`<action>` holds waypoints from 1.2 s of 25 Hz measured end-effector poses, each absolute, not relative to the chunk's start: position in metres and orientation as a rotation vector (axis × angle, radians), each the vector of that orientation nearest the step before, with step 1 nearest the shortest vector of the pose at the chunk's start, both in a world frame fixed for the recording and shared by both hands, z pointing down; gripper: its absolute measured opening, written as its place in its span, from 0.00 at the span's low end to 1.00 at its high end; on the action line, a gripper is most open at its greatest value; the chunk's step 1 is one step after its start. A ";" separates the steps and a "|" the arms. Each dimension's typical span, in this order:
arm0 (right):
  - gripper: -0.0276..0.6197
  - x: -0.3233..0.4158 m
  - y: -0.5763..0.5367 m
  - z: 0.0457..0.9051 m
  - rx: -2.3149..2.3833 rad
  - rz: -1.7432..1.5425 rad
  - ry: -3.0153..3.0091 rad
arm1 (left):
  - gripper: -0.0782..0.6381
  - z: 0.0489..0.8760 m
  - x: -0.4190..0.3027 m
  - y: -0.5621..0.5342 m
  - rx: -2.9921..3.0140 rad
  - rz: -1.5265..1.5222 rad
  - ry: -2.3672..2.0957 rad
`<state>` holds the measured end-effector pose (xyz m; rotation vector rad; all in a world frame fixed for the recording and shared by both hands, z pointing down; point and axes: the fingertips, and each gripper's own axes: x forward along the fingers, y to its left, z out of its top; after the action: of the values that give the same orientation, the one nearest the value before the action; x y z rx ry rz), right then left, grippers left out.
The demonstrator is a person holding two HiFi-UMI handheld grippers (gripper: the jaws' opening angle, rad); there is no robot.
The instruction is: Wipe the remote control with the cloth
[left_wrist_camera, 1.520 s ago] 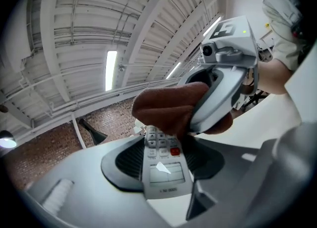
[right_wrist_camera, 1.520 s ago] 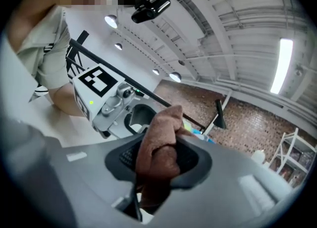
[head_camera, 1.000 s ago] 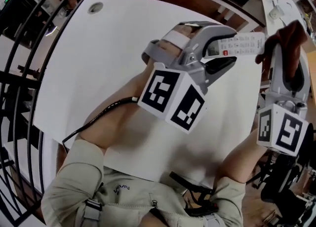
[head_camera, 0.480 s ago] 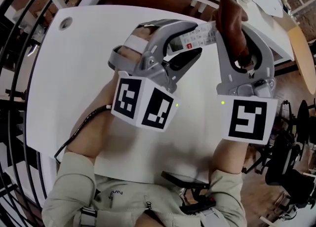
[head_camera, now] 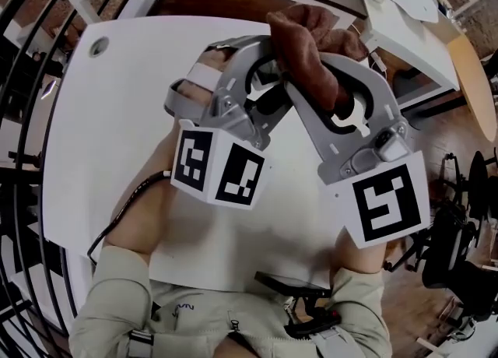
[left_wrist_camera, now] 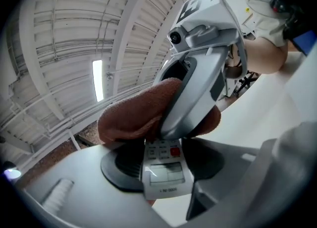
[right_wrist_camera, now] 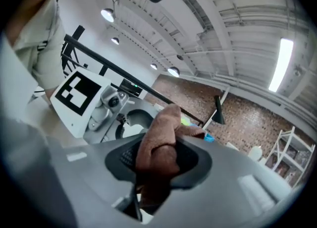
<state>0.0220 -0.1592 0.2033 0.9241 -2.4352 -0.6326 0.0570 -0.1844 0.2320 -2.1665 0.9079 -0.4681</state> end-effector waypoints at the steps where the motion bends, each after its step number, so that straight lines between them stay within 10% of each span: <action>1: 0.23 0.024 -0.160 0.201 0.935 -0.597 -2.465 | 0.45 0.232 0.057 -0.184 -2.178 -0.459 0.906; 12: 0.24 0.131 -0.199 0.122 1.714 -0.563 -2.657 | 0.45 0.199 0.036 -0.188 -2.453 -0.189 0.934; 30: 0.23 0.049 -0.164 0.159 0.910 -0.584 -2.977 | 0.45 0.158 0.017 -0.171 -2.794 0.317 0.778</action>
<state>0.0487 -0.1639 0.1592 0.9105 -2.9773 -0.5837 0.0172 -0.1709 0.1577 -2.7944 0.7781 0.3168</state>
